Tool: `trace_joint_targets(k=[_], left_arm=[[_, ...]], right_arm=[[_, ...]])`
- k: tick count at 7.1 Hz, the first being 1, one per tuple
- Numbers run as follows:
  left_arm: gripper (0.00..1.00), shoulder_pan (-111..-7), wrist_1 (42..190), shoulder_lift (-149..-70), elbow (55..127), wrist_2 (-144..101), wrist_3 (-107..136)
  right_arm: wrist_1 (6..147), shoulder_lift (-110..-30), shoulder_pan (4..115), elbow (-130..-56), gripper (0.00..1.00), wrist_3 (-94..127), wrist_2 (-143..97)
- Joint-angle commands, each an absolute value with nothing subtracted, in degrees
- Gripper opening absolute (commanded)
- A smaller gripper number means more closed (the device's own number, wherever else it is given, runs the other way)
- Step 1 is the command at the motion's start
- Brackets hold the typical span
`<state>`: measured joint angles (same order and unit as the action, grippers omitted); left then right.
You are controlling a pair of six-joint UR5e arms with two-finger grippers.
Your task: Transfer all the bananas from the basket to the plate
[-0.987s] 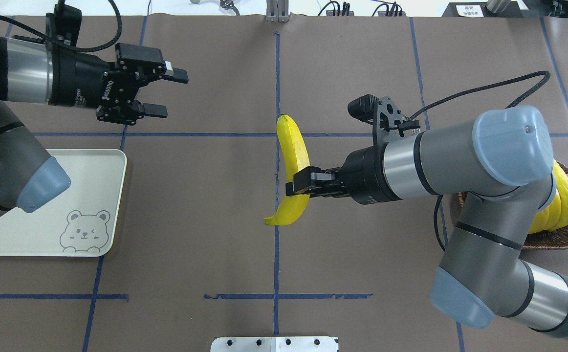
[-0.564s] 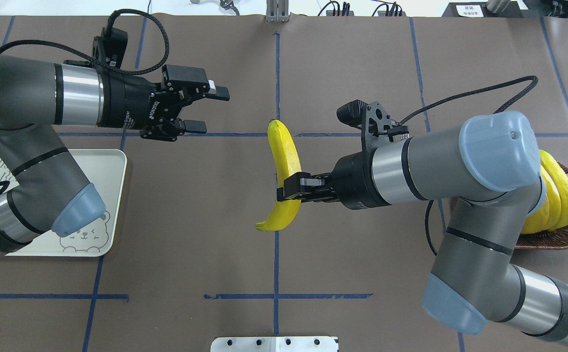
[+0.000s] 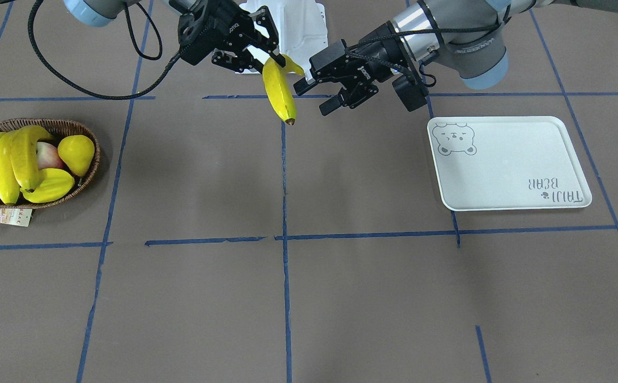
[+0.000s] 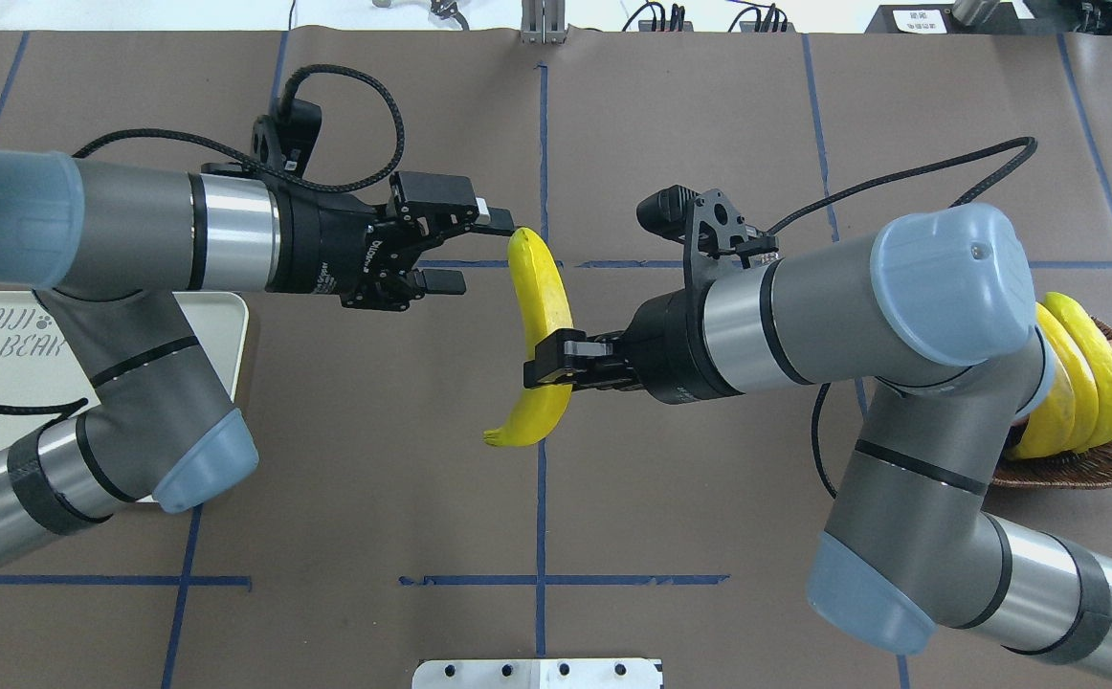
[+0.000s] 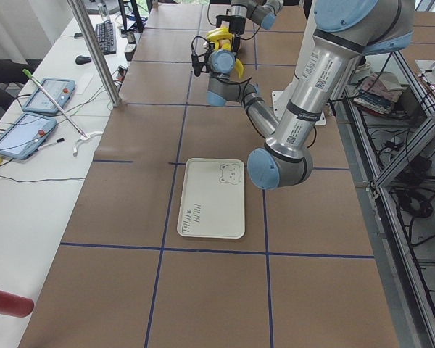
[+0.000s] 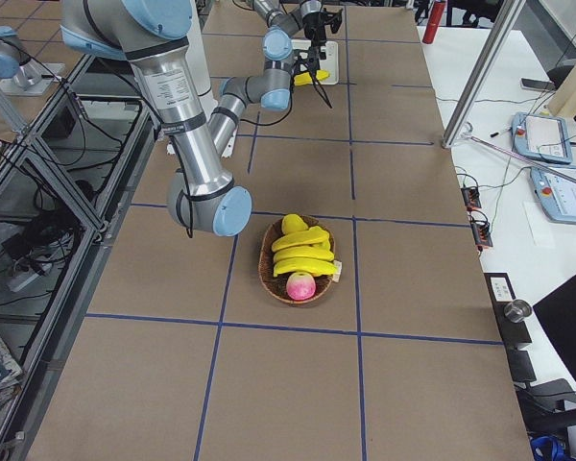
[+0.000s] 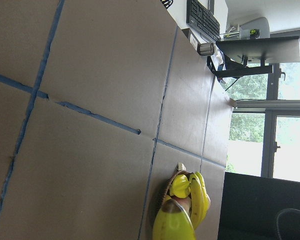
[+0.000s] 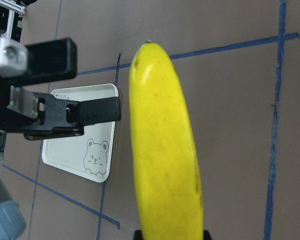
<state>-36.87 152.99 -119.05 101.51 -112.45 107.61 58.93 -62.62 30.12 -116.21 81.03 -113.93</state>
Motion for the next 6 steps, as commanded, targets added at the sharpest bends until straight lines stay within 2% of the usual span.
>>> trace_joint_targets(k=[1, 6], left_arm=[[0.96, -32.3, 152.6, -120.1, 101.4, -108.0, 107.5], [0.87, -31.6, 152.5, -120.6, 101.1, -107.5, 107.6]], right_arm=[[59.1, -62.5, 30.1, -116.1, 0.01, 81.0, -113.6], [59.0, -62.5, 30.0, -116.0, 0.01, 80.9, -113.6]])
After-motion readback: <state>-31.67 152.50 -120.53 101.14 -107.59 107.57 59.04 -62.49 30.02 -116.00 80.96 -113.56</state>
